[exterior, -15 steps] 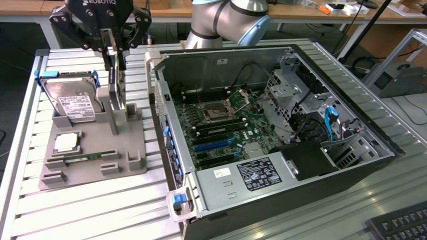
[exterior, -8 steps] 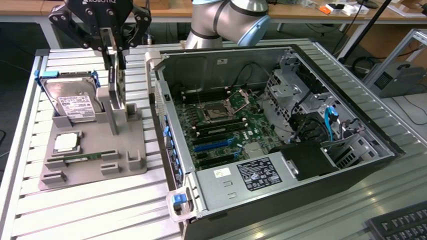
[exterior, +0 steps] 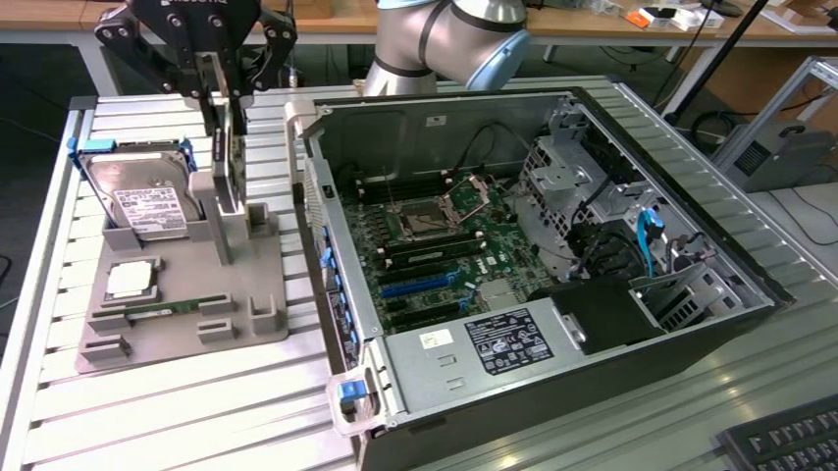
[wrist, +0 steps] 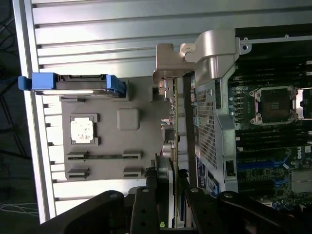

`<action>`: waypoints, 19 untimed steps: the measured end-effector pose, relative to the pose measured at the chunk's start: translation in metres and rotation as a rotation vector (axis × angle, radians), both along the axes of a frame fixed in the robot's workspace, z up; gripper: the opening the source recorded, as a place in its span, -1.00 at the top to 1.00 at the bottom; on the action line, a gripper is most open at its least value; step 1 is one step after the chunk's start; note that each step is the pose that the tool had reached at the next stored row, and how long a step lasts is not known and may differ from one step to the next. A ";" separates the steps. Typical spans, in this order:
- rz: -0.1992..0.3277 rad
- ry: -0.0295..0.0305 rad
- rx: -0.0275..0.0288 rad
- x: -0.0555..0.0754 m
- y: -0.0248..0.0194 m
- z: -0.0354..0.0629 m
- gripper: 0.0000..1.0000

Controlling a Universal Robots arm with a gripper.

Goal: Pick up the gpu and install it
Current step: 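Pick up the gpu and move the gpu toward the slot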

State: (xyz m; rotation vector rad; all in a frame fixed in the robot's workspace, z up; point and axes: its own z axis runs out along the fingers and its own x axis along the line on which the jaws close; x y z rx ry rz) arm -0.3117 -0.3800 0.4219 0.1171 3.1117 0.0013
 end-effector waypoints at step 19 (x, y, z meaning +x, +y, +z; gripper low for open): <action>0.000 0.0000 0.0000 0.000 0.0000 0.0088 0.47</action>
